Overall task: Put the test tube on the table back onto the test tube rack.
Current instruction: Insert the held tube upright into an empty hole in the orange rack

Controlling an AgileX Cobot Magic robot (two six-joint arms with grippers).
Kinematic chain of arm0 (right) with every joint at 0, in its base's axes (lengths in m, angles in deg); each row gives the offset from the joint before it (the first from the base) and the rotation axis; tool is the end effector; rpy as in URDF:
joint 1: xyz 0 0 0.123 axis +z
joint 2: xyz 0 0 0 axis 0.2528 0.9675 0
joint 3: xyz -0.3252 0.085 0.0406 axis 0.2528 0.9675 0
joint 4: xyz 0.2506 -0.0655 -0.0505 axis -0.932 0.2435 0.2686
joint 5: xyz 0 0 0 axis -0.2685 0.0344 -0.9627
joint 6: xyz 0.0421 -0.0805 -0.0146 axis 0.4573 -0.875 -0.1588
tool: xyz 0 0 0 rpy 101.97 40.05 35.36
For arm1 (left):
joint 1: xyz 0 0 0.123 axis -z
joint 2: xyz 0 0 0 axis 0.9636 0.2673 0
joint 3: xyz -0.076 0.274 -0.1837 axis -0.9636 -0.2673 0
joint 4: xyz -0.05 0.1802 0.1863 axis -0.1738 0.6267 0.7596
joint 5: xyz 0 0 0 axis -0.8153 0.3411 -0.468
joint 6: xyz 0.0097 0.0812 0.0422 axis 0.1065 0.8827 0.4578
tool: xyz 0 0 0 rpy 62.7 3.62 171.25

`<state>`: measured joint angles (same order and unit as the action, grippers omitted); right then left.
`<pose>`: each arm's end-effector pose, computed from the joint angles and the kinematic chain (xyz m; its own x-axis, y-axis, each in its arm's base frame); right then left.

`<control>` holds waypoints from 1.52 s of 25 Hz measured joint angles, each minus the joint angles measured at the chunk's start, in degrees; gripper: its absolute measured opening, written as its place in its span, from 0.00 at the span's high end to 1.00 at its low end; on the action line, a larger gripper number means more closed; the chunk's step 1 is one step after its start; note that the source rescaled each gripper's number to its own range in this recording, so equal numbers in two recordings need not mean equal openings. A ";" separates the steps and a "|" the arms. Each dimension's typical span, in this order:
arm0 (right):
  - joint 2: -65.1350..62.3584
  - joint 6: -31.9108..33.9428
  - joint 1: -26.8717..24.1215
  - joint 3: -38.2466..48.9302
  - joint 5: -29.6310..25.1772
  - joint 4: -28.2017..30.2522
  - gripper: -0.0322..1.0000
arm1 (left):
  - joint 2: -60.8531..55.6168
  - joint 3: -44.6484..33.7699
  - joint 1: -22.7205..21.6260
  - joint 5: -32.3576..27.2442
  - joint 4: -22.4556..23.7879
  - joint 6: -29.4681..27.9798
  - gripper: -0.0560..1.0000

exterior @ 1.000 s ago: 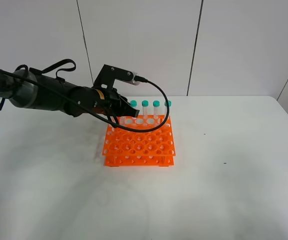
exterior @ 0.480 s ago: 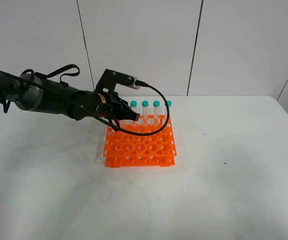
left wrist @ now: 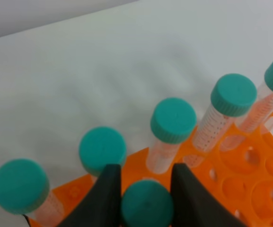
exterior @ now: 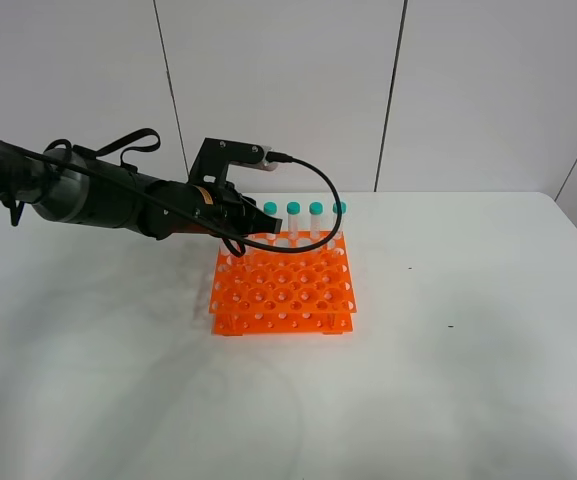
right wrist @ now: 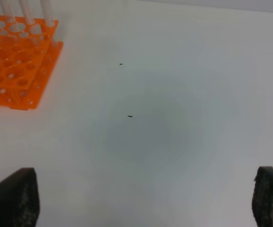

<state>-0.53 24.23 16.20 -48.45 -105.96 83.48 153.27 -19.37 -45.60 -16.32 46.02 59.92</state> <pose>-0.0457 0.0050 0.2833 -0.4278 -0.0337 -0.9032 -0.0978 0.9952 0.0092 0.4027 -0.2223 0.2076 -0.4618 0.2072 -0.8625 0.4644 0.8849 -0.0360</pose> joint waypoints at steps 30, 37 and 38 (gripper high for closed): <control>0.00 0.05 0.00 0.00 0.00 -0.02 0.00 | 0.06 -3.97 0.00 8.46 0.80 -0.40 0.94; 0.00 0.05 0.00 0.00 0.00 -0.02 0.00 | 0.06 -3.97 0.00 8.46 0.92 -0.42 0.94; 0.00 0.05 0.00 0.00 0.00 -0.02 0.00 | 0.06 -4.02 0.00 8.46 1.39 -0.42 0.94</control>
<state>-0.53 24.29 16.20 -48.45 -105.96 83.46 153.34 -23.39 -45.60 -7.86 47.41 59.50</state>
